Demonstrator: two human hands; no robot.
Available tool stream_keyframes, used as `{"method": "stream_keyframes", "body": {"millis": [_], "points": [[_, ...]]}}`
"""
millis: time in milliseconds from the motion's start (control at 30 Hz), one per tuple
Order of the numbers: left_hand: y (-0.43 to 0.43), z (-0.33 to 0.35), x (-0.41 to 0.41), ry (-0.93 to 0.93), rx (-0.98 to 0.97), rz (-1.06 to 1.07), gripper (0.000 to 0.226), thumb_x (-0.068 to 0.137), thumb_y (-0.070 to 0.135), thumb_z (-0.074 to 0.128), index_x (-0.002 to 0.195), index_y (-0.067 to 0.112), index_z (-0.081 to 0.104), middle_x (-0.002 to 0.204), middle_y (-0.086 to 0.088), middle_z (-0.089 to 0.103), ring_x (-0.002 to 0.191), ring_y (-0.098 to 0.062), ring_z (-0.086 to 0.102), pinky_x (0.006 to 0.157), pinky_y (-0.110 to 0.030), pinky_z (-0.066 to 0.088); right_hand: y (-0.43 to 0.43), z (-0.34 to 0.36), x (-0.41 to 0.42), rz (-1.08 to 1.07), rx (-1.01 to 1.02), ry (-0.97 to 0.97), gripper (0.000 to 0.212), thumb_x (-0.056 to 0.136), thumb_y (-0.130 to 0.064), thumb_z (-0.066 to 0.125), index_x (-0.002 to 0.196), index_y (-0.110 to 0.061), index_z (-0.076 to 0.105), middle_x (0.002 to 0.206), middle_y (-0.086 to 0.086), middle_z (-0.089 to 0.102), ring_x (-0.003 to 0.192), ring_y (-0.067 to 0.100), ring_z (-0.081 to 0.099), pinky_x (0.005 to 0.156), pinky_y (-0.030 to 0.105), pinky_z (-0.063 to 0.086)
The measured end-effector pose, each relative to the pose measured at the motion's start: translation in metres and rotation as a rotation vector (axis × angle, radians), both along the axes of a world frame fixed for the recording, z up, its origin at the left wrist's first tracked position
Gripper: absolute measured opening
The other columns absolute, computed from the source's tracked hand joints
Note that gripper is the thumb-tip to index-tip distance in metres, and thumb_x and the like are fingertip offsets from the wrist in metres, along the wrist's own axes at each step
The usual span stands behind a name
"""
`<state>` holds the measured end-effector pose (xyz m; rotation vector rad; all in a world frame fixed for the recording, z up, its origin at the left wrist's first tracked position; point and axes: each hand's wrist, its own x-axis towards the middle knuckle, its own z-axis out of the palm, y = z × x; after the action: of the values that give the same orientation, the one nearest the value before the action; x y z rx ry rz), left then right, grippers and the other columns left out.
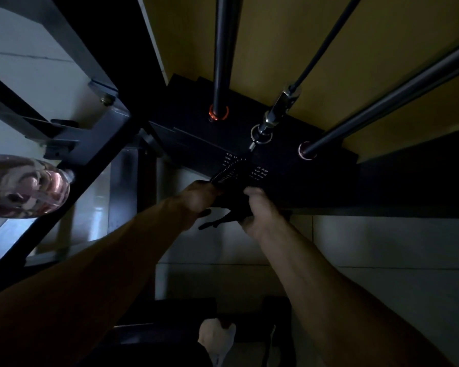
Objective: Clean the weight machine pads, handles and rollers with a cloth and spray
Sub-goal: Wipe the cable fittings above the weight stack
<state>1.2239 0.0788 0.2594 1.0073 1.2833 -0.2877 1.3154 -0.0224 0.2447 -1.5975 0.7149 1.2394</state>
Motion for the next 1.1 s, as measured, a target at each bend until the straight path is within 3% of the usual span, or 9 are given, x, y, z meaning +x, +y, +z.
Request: {"method": "stream_keyframes", "body": {"millis": [167,267,333,533,633,733,833,933,1100], "points": [[-0.01,0.005,0.006,0.018,0.161,0.054,0.023,0.101,0.016,0.063,0.118,0.003,0.07,0.115,-0.018,0.072,0.101,-0.029,0.066,0.082,-0.037,0.051,-0.013,-0.001,-0.008,0.068,-0.151,-0.05,0.043,0.108,-0.022,0.052,0.146,-0.003,0.051,0.15,0.016,0.051,0.136,0.031,0.051,0.117,0.041,0.041],[-0.01,0.012,0.002,-0.01,0.274,0.037,0.023,0.099,0.017,0.065,0.116,0.003,0.071,0.115,-0.016,0.072,0.106,-0.03,0.068,0.084,-0.036,0.054,-0.029,0.002,-0.01,-0.054,-0.225,-0.058,0.007,0.094,-0.008,0.068,0.101,-0.005,0.068,0.135,0.018,0.061,0.12,0.034,0.061,0.102,0.043,0.053],[-0.009,0.017,-0.001,-0.003,0.303,-0.013,0.019,0.098,0.025,0.067,0.107,0.01,0.072,0.102,-0.007,0.072,0.091,-0.017,0.066,0.069,-0.024,0.049,-0.031,0.004,-0.011,-0.143,-0.245,-0.073,0.017,0.092,-0.001,0.066,0.079,-0.01,0.057,0.124,0.016,0.063,0.112,0.035,0.063,0.091,0.043,0.057],[-0.011,0.017,-0.004,-0.022,0.349,-0.191,0.015,0.094,0.004,0.068,0.109,0.005,0.073,0.073,0.001,0.063,0.058,-0.007,0.055,0.047,-0.015,0.044,-0.002,0.014,-0.024,-0.256,-0.033,-0.095,0.017,0.099,-0.018,0.064,0.114,-0.012,0.07,0.123,0.008,0.068,0.117,0.027,0.064,0.108,0.044,0.05],[-0.008,0.015,-0.005,-0.016,0.332,-0.237,0.024,0.094,-0.001,0.066,0.117,0.004,0.072,0.074,0.0,0.063,0.06,-0.01,0.057,0.046,-0.015,0.046,-0.005,0.023,-0.032,-0.128,-0.034,-0.194,0.019,0.096,-0.02,0.07,0.094,-0.038,0.067,0.108,-0.006,0.07,0.104,0.013,0.065,0.106,0.037,0.049],[-0.004,0.011,-0.003,-0.016,0.292,-0.26,0.027,0.096,0.003,0.066,0.122,0.01,0.072,0.077,0.001,0.063,0.058,-0.008,0.052,0.042,-0.011,0.039,-0.007,0.03,-0.026,-0.043,-0.076,-0.303,0.034,0.1,-0.013,0.066,0.084,-0.042,0.056,0.09,-0.02,0.055,0.083,-0.004,0.053,0.093,0.027,0.046],[0.002,0.007,-0.002,-0.023,0.296,-0.292,0.011,0.096,0.005,0.065,0.094,0.013,0.073,0.081,0.001,0.065,0.067,-0.006,0.055,0.054,-0.012,0.04,0.005,0.021,-0.027,-0.058,-0.096,-0.281,0.018,0.102,-0.011,0.056,0.093,-0.024,0.065,0.103,-0.001,0.068,0.095,0.016,0.065,0.101,0.034,0.052],[0.005,0.008,-0.002,-0.061,0.28,-0.29,0.027,0.095,0.0,0.062,0.072,0.013,0.067,0.072,0.004,0.062,0.07,-0.011,0.059,0.058,-0.012,0.043,0.001,-0.006,-0.026,-0.021,-0.091,-0.275,0.018,0.102,-0.014,0.051,0.097,-0.019,0.068,0.12,0.011,0.071,0.106,0.024,0.067,0.102,0.042,0.055],[0.002,0.004,0.0,-0.087,0.194,-0.331,0.018,0.099,-0.001,0.059,0.106,0.013,0.067,0.09,0.001,0.063,0.075,-0.003,0.057,0.055,-0.007,0.043,-0.016,0.024,-0.026,0.047,-0.038,-0.405,0.028,0.1,-0.001,0.06,0.106,-0.027,0.066,0.104,-0.012,0.062,0.091,-0.001,0.059,0.083,0.01,0.048]]}}
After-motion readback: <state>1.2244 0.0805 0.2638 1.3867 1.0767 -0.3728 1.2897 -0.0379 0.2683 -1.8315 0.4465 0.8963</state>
